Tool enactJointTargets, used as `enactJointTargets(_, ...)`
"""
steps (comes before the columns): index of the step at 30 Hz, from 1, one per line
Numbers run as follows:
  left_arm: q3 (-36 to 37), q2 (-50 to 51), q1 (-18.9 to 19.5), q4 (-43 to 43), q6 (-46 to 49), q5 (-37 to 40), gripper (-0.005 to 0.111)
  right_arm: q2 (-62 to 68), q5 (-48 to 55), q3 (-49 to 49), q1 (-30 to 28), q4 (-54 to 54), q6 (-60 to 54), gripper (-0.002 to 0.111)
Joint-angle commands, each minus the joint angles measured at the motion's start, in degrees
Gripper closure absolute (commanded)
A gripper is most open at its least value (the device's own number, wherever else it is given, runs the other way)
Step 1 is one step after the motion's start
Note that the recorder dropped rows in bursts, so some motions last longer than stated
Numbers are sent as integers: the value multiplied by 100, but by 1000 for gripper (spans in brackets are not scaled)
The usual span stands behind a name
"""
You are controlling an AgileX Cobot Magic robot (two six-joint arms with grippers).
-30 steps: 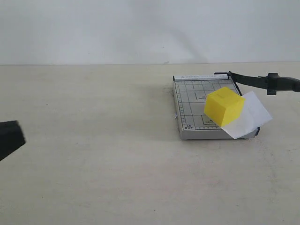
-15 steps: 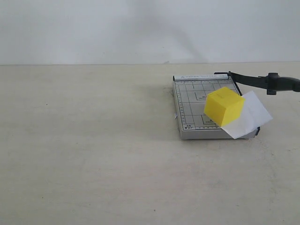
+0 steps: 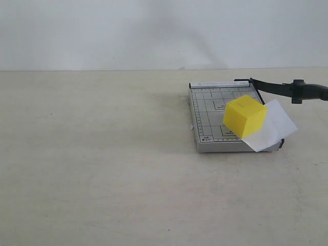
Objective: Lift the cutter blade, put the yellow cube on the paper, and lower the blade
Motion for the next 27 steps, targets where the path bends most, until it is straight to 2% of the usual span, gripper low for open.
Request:
enactJointTargets(1,22,-20,-5,-3,74,43,102,-40,-40,-5,7,6,-17,108)
enactJointTargets(6,22,-20,-5,37,-13,0,102,-40,-40,-5,7,6,-17,108)
enactJointTargets(8,22,-20,-5,786,-882,0,102,-40,-40,-5,7,6,-17,108)
enactJointTargets(9,22,-20,-5,1242,-1590,0,102,-40,-40,-5,7,6,-17,108)
enactJointTargets(13,22,-20,-5,4099,-5125,0,102,-40,-40,-5,7,6,-17,108)
enactJointTargets(16,22,-20,-5,5595,-6732,-68,102,-40,-40,-5,7,6,-17,108)
enactJointTargets(19,22,-20,-5,6392,-7442,-224,102,-40,-40,-5,7,6,-17,108)
enactJointTargets(23,22,-20,-5,6858,-7862,-435,102,-40,-40,-5,7,6,-17,108)
enactJointTargets(27,22,-20,-5,7911,-8826,-452,102,-40,-40,-5,7,6,-17,108)
